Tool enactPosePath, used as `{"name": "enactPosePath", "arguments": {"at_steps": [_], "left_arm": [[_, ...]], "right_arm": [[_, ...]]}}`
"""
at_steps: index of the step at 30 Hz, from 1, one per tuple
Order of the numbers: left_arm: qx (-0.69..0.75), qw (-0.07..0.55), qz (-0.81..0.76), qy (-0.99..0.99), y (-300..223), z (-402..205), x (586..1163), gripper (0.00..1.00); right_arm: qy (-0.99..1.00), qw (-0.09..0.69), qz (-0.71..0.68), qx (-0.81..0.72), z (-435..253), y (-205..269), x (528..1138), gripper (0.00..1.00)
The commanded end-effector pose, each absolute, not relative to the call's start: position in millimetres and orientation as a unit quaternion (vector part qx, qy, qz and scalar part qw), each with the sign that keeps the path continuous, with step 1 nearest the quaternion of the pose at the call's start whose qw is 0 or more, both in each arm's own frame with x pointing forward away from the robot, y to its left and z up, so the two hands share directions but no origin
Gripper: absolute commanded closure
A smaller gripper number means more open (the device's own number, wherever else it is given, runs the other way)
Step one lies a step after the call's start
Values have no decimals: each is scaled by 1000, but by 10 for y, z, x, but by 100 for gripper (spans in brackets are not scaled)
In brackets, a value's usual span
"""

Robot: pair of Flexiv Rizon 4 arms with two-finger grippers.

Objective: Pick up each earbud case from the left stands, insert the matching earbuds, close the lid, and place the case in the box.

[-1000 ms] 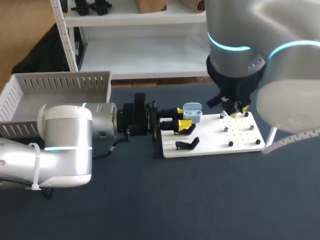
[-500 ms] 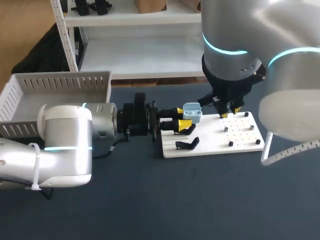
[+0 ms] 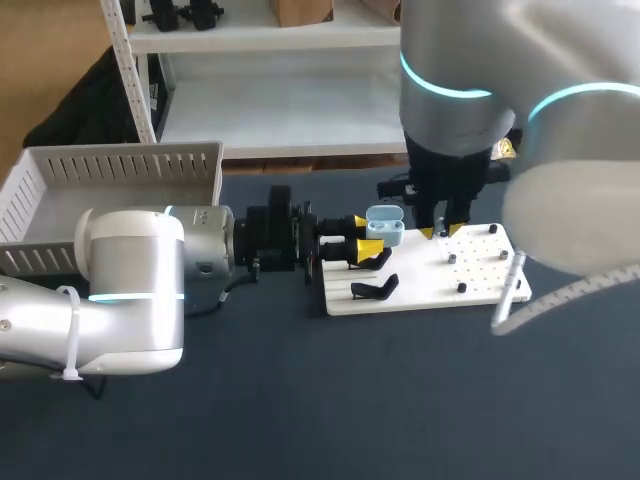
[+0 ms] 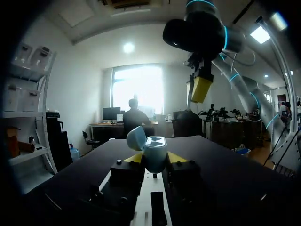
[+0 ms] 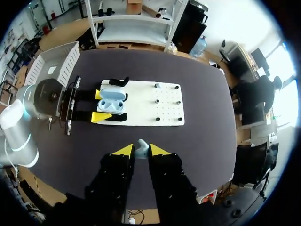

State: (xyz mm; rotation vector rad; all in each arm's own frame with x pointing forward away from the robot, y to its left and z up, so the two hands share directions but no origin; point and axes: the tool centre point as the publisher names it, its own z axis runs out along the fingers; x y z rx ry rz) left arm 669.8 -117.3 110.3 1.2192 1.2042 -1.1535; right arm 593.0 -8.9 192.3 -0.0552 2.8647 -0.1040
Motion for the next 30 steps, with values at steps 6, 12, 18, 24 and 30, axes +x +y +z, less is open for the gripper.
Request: {"name": "enactPosePath", "arguments": {"at_steps": [6, 12, 18, 24, 30], "left_arm": [[506, 514, -479, 500, -1175, 1095, 6696, 100], [506, 514, -479, 500, -1175, 1095, 6696, 100], [506, 514, -479, 500, -1175, 1095, 6696, 100], [506, 514, -479, 500, -1175, 1095, 6696, 100], [506, 514, -479, 500, -1175, 1095, 6696, 100]], "right_arm": [[986, 62, -102, 114, 1874, 231, 6069, 100], [986, 68, -96, 114, 1852, 221, 6065, 100], [986, 68, -96, 114, 1852, 221, 6065, 100], [985, 77, -74, 133, 1859, 260, 6134, 100], [982, 95, -53, 156, 1906, 336, 6294, 100]]}}
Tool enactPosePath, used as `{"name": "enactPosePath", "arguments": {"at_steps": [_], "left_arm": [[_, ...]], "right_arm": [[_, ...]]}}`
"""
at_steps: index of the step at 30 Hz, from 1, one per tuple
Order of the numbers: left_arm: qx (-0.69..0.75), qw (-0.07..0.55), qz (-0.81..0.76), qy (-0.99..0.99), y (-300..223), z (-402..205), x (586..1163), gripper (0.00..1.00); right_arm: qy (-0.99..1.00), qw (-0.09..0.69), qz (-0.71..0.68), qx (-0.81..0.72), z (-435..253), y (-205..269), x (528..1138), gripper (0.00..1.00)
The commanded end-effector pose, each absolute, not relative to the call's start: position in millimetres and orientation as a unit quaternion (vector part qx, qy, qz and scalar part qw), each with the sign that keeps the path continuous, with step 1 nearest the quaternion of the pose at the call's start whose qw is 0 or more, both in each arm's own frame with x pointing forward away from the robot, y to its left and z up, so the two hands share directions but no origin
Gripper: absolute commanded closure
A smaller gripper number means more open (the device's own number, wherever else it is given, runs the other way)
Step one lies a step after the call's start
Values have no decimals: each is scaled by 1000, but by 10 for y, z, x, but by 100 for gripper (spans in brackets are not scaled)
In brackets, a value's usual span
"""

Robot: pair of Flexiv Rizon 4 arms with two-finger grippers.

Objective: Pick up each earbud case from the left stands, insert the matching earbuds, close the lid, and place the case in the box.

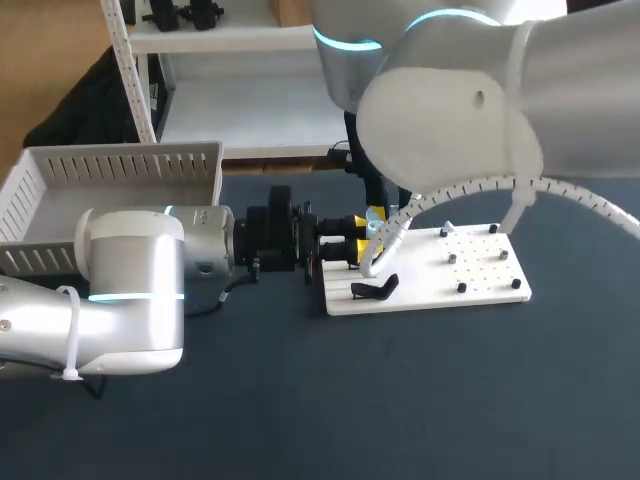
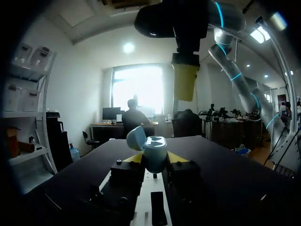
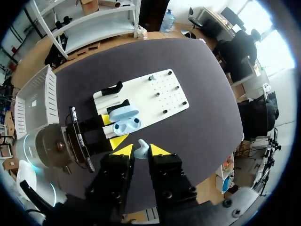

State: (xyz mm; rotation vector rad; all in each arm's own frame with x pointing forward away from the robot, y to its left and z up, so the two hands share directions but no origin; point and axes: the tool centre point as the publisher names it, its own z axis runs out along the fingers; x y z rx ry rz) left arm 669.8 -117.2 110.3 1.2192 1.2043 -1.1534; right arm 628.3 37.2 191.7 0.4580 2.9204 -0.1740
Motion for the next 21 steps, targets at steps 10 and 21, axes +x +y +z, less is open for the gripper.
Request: {"name": "enactPosePath", "arguments": {"at_steps": [10, 21], "left_arm": [[506, 514, -479, 500, -1175, 1095, 6696, 100], [506, 514, -479, 500, -1175, 1095, 6696, 100]], "right_arm": [[979, 79, -65, 177, 1891, 342, 6423, 100], [975, 92, -77, 185, 1863, 378, 6493, 100]]}}
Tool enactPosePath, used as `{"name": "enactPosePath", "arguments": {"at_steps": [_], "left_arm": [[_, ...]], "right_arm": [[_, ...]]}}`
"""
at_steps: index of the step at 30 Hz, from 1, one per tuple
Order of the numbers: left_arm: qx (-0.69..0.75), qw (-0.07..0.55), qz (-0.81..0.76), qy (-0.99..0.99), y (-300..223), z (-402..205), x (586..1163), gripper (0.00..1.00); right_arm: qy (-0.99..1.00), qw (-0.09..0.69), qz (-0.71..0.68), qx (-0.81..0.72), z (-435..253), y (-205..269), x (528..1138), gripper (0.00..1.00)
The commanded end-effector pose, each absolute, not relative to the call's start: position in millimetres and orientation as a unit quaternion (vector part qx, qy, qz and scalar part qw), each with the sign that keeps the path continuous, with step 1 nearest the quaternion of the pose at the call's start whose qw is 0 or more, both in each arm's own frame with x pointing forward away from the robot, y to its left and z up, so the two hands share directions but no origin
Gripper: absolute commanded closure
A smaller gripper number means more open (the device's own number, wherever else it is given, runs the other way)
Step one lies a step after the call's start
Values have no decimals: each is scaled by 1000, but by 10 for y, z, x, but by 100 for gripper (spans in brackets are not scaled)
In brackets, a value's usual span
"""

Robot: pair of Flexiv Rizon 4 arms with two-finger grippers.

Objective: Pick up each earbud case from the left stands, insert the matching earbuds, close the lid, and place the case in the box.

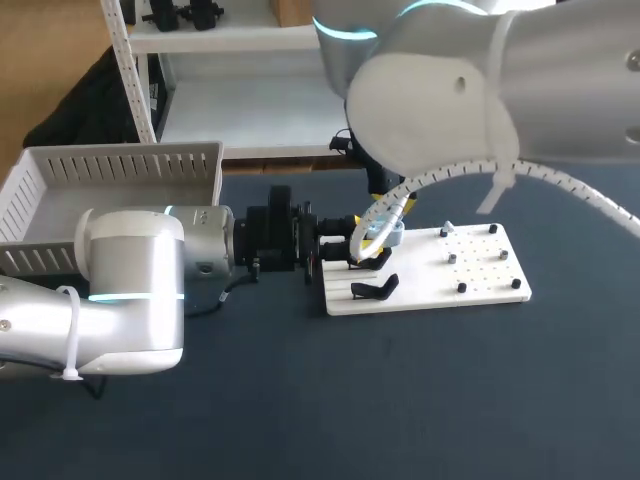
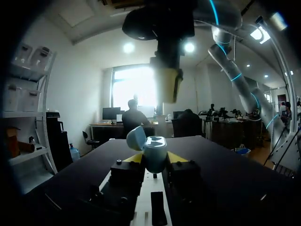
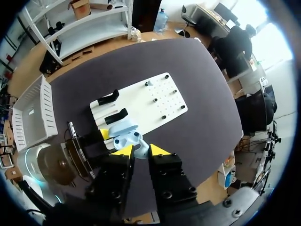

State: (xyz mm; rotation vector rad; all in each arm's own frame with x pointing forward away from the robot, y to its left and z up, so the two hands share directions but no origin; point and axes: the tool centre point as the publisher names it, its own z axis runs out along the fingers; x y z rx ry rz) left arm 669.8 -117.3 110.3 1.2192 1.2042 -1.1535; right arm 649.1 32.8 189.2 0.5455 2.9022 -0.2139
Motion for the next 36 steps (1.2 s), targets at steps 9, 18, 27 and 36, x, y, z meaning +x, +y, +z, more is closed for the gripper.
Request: {"name": "enactPosePath", "arguments": {"at_steps": [9, 18, 27, 36], "left_arm": [[506, 514, -479, 500, -1175, 1095, 6696, 100], [506, 514, -479, 500, -1175, 1095, 6696, 100], [506, 514, -479, 500, -1175, 1095, 6696, 100], [506, 514, -479, 500, -1175, 1095, 6696, 100]], "right_arm": [[976, 86, -82, 184, 1806, 426, 6457, 100], [976, 77, -85, 188, 1745, 424, 6435, 100], [976, 72, -86, 189, 1696, 413, 6452, 100], [976, 68, -86, 188, 1671, 423, 6467, 100]]}}
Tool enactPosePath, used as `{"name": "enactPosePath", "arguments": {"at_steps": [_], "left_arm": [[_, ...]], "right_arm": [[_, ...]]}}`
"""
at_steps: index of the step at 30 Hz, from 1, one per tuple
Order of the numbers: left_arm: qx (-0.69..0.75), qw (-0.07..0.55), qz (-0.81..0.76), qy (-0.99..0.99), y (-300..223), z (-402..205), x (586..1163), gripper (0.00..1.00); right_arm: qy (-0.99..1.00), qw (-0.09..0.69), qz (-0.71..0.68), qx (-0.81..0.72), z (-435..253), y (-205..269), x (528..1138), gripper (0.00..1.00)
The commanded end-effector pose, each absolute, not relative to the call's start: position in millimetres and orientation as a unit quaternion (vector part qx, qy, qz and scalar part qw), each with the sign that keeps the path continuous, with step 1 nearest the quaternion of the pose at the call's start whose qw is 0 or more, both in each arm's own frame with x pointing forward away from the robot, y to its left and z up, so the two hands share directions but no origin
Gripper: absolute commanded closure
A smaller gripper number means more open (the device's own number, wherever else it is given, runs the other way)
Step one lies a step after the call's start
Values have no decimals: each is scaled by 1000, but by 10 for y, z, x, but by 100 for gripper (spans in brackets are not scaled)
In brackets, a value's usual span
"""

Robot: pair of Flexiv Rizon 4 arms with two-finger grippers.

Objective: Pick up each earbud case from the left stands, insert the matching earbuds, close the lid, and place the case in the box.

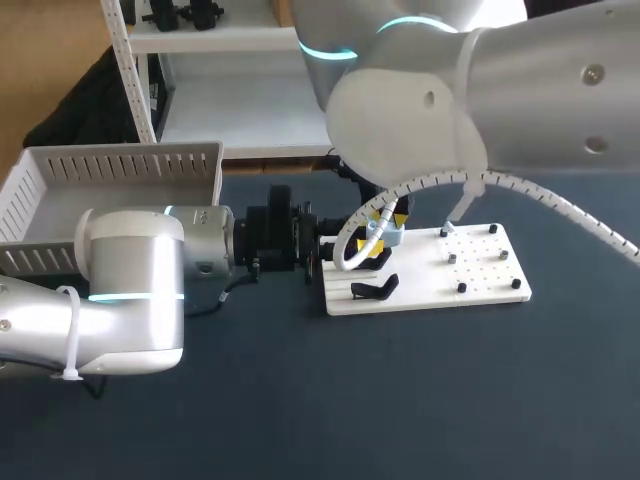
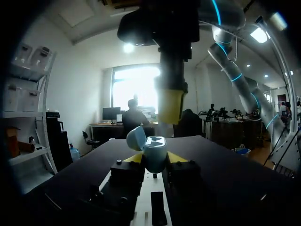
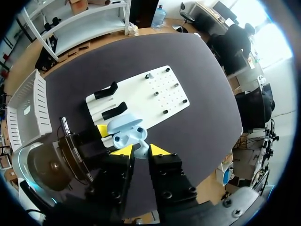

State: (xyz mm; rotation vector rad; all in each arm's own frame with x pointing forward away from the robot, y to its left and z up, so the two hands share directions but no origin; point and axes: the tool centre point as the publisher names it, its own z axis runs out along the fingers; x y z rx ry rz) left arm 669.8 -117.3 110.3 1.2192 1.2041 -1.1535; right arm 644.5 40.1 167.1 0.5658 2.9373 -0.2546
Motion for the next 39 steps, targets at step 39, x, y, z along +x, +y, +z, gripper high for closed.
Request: {"name": "enactPosePath", "arguments": {"at_steps": [39], "left_arm": [[506, 514, -479, 500, -1175, 1095, 6696, 100]], "right_arm": [[974, 55, -94, 199, 1579, 372, 6578, 100]]}}
